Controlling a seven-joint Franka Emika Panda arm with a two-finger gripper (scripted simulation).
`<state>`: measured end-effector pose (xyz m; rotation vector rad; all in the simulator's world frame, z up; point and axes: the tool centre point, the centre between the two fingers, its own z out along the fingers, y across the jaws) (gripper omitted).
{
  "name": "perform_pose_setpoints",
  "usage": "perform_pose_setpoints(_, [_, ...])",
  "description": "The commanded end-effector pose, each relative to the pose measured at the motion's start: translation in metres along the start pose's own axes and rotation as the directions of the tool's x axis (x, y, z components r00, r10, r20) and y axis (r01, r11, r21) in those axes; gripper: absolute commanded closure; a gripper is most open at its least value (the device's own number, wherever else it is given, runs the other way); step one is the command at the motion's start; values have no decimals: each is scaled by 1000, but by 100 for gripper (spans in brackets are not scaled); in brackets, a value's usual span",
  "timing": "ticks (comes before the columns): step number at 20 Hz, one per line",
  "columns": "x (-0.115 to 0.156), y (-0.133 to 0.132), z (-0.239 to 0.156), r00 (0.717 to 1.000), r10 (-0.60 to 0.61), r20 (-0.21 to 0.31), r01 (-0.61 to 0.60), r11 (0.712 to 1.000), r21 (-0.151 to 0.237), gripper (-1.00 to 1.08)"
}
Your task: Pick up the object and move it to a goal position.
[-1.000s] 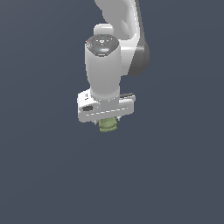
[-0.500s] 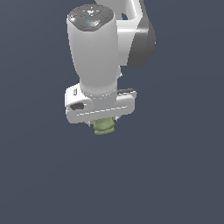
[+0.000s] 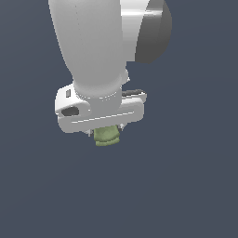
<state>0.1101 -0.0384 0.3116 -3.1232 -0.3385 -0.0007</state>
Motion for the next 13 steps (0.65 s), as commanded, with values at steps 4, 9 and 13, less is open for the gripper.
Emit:
perform_pose_setpoints(4, [8, 4, -10, 1000, 0, 0, 0, 1000, 0, 108])
perform_pose_setpoints(9, [11, 6, -14, 1000, 0, 0, 0, 1000, 0, 108])
perform_pose_setpoints(13, [12, 6, -15, 1000, 0, 0, 0, 1000, 0, 108])
